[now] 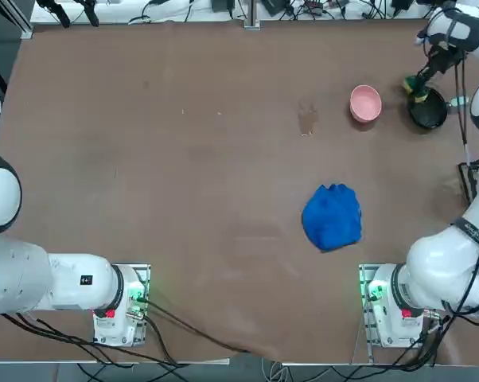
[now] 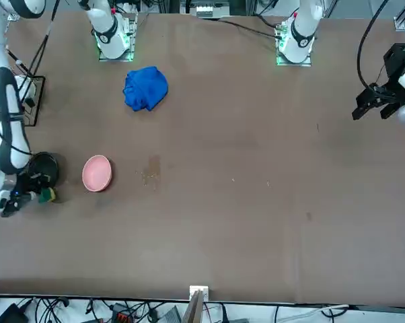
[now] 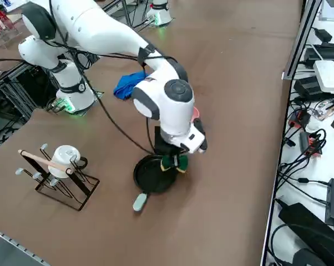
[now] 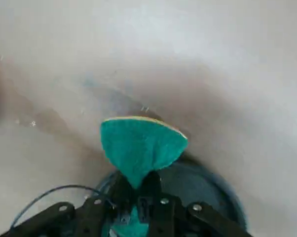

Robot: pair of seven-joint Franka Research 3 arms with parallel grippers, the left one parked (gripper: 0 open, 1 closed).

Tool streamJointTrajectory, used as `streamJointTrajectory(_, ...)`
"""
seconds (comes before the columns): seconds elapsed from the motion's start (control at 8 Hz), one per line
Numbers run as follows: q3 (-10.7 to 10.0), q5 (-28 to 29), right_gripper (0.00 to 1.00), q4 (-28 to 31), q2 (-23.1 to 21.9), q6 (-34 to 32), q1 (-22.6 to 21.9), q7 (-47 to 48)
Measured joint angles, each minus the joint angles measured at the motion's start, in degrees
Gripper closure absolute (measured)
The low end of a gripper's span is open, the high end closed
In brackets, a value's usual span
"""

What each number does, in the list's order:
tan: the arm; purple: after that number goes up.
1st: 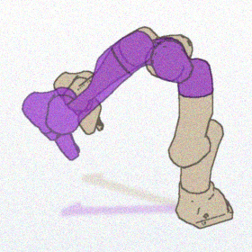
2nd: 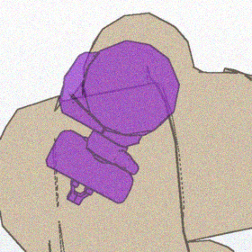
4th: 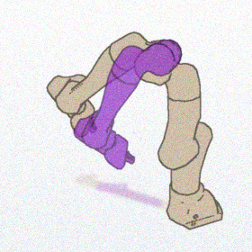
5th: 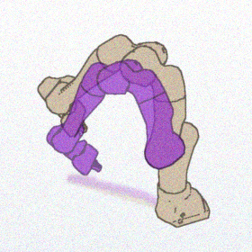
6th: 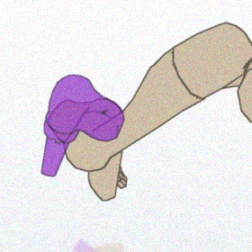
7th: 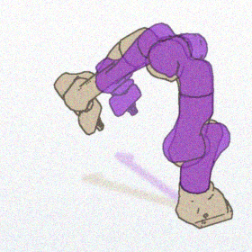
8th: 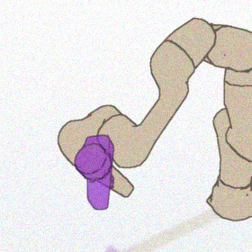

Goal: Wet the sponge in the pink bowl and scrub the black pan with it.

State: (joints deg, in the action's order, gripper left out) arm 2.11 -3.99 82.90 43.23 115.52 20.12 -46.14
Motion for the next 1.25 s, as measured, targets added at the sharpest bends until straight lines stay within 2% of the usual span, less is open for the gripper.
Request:
streamJointTrajectory(0.25, -0.1, 0.0, 0.92, 0.5, -0.5, -4.5, 1.2, 0.0)
streamJointTrajectory(0.5, -0.3, 0.0, 0.92, 3.5, -2.1, -5.7, 2.7, -0.3)
streamJointTrajectory(0.88, -0.7, -1.0, 0.92, 4.5, -2.6, -5.5, 6.4, -4.1)
streamJointTrajectory(1.25, -0.6, -5.2, 0.92, 3.8, -2.6, -1.1, 7.1, -4.5)
